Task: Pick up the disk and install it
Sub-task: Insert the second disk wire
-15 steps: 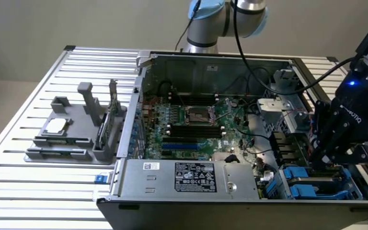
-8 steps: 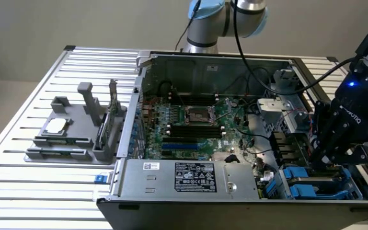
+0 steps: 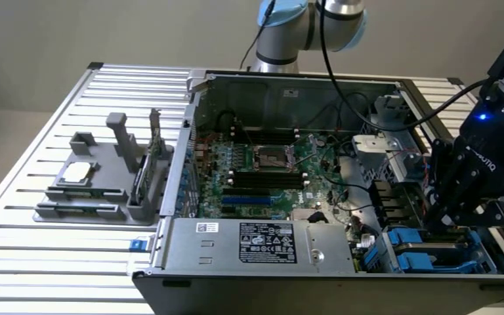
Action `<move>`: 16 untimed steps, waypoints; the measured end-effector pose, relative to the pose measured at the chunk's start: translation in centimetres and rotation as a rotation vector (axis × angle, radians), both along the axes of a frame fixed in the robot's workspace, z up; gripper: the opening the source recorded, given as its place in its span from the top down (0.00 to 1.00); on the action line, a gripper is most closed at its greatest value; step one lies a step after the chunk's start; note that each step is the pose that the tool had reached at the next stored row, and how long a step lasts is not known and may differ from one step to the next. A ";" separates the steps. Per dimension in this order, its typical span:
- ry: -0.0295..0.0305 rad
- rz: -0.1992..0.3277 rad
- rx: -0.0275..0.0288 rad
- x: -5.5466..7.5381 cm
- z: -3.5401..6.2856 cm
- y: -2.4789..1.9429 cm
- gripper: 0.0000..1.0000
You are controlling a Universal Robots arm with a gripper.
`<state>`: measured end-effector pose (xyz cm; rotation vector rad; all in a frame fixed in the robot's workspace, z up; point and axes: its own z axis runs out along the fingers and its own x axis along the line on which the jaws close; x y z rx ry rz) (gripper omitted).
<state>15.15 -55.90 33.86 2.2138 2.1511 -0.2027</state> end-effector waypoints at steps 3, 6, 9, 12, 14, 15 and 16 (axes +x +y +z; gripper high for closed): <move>-0.0052 0.003 0.0034 0.0 -0.12 0.00 0.84; -0.0092 0.005 0.0063 0.0 -0.21 -0.01 0.84; -0.0115 0.007 0.0086 0.0 -0.31 -0.02 0.84; -0.0131 0.008 0.0095 0.0 -0.40 -0.13 0.84; -0.0137 0.008 0.0100 0.0 -0.46 -0.33 0.84; -0.0138 0.008 0.0102 0.0 -0.50 -0.46 0.84; -0.0140 0.008 0.0099 0.0 -0.52 -0.55 0.84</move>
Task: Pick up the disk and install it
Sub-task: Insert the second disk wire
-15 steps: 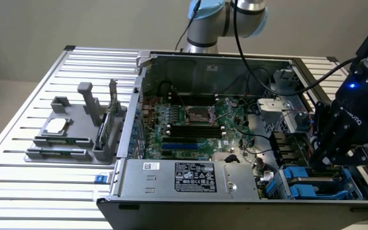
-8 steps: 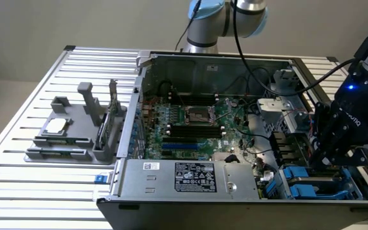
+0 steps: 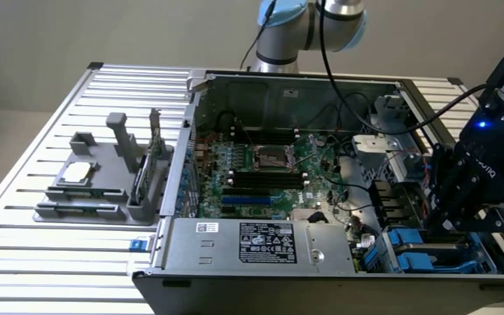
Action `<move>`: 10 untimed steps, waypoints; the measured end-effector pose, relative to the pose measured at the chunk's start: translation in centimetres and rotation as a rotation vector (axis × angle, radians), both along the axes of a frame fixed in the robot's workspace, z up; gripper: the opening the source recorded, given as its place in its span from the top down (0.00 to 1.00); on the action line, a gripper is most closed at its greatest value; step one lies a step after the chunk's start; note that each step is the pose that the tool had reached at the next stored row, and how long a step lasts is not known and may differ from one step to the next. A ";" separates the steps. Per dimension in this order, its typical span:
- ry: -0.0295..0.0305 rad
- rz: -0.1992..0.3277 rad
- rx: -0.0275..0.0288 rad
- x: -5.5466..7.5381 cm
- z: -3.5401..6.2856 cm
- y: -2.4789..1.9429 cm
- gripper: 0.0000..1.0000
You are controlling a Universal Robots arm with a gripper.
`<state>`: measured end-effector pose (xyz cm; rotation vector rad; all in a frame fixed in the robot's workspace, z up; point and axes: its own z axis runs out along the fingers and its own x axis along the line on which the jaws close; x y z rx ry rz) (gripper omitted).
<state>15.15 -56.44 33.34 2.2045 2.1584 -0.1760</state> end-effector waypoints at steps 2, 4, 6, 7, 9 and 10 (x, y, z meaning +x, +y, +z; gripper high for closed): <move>-0.0006 0.000 -0.0004 0.0 -0.07 -0.15 0.84; -0.0020 0.000 -0.0003 0.0 -0.21 -0.20 0.84; -0.0042 0.000 -0.0001 -0.1 -0.39 -0.23 0.84; -0.0055 0.000 0.0001 -0.1 -0.49 -0.24 0.84; -0.0068 0.000 0.0003 0.0 -0.60 -0.29 0.84; -0.0071 0.000 -0.0014 0.0 -0.51 -0.33 0.84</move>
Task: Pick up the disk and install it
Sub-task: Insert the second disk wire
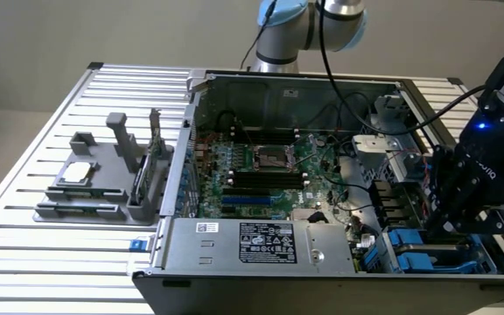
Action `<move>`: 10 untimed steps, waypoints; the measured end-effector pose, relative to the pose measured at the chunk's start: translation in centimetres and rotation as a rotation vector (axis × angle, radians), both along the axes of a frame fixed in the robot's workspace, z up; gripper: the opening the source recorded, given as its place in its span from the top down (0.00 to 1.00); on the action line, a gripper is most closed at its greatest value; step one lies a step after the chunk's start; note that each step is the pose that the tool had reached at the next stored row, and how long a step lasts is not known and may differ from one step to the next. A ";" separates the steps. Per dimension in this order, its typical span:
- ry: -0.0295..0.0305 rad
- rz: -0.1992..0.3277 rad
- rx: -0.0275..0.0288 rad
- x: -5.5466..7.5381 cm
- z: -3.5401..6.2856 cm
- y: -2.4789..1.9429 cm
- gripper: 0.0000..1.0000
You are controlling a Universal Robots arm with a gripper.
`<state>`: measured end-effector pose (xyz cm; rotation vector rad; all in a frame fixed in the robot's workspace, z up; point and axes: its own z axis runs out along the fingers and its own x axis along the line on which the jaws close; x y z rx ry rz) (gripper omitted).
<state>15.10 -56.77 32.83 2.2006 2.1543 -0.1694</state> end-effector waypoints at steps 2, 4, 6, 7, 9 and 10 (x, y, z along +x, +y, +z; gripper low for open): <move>-0.0005 0.000 -0.0065 0.0 0.31 -0.13 0.84; -0.0011 0.000 -0.0140 0.0 0.73 0.27 0.84; -0.0007 0.000 -0.0093 0.0 0.62 0.78 0.84; -0.0007 0.000 -0.0087 0.0 0.60 0.77 0.84; -0.0007 0.000 -0.0086 0.0 0.60 0.78 0.84; -0.0007 0.000 -0.0085 0.0 0.59 0.78 0.84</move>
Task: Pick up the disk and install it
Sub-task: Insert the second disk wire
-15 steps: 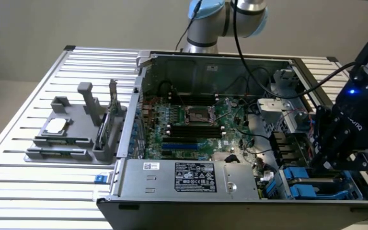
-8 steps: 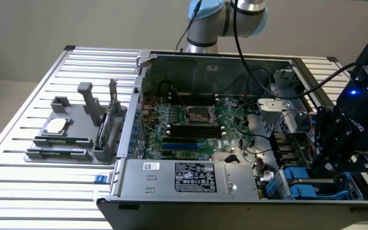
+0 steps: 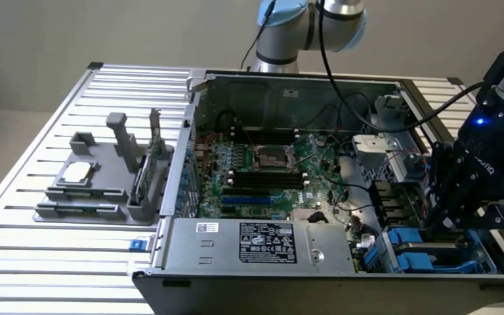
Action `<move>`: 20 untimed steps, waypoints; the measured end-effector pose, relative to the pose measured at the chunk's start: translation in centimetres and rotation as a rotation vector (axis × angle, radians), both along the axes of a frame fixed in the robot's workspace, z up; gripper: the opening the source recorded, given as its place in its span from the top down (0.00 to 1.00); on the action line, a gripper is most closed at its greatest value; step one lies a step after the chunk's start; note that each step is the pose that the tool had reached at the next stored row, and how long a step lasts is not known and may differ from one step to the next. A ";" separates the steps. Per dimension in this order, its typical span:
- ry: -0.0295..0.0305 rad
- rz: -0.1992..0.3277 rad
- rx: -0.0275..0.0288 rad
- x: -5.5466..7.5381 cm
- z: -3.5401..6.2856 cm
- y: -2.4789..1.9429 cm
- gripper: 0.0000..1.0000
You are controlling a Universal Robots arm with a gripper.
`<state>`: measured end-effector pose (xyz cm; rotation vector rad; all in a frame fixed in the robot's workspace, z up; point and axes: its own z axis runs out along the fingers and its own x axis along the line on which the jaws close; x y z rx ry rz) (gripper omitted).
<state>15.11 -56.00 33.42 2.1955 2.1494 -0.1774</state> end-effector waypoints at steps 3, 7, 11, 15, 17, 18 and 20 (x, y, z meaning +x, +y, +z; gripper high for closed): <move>0.0000 0.000 0.0007 0.0 -0.03 0.01 0.82; 0.0000 0.000 0.0002 0.0 -0.01 0.00 0.70; 0.0000 0.000 0.0001 0.0 0.00 0.00 0.64; 0.0000 0.000 0.0001 0.0 0.00 0.00 0.64; 0.0000 0.000 0.0000 0.0 0.00 0.00 0.64; 0.0000 0.000 0.0000 0.0 0.00 0.00 0.64; 0.0000 0.000 0.0000 0.0 0.00 0.00 0.64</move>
